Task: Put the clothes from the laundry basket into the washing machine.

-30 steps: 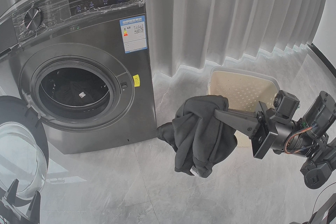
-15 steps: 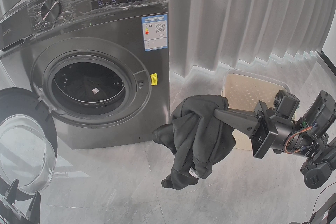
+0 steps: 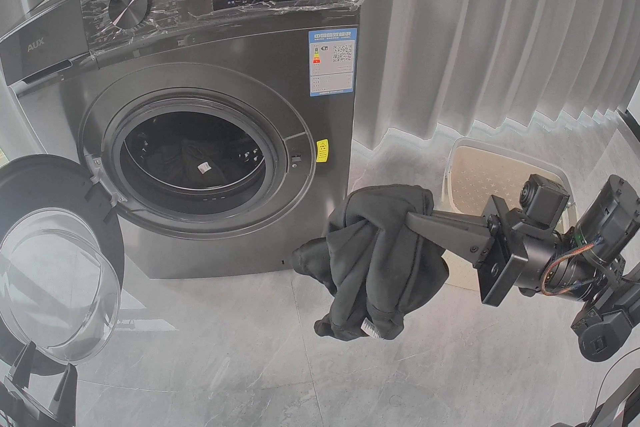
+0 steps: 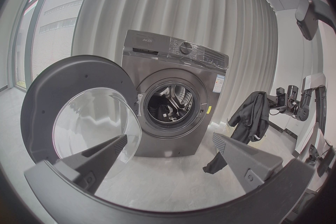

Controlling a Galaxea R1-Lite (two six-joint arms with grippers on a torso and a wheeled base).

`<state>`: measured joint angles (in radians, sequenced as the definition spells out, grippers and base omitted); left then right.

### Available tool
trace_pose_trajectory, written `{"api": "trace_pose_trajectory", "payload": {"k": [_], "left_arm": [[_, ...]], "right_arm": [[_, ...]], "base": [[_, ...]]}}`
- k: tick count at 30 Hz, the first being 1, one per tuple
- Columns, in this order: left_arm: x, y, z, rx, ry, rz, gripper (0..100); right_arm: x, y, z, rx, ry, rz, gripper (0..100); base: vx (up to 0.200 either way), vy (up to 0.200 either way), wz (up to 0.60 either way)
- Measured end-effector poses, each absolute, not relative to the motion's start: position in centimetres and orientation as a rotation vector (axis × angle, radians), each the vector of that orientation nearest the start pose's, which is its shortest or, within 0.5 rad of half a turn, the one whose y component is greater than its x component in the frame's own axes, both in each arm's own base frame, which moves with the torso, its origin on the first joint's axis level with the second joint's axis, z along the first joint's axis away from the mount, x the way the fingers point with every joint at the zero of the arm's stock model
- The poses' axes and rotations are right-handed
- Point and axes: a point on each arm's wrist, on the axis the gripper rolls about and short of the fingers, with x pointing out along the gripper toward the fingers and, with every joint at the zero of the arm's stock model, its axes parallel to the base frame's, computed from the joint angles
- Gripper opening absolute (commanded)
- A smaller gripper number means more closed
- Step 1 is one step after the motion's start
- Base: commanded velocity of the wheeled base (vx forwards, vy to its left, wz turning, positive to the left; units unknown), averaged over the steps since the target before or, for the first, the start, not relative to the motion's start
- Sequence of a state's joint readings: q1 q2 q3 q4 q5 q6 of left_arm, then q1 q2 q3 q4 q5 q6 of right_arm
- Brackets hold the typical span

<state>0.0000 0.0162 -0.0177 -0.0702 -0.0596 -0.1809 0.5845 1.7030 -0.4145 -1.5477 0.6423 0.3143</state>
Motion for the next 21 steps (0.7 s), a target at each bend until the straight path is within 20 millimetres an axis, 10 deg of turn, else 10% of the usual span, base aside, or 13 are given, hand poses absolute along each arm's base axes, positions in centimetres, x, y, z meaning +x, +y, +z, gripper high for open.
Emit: {"api": "trace_pose_trajectory", "payload": {"k": [21], "left_arm": [[-2.32, -0.13, 8.79, -0.178, -0.066, -0.066, 100]], "right_arm": [[20.39, 15.39, 17.49, 0.268, -0.074, 1.261, 0]], "base": [[0.0, 0.0, 0.11]]}}
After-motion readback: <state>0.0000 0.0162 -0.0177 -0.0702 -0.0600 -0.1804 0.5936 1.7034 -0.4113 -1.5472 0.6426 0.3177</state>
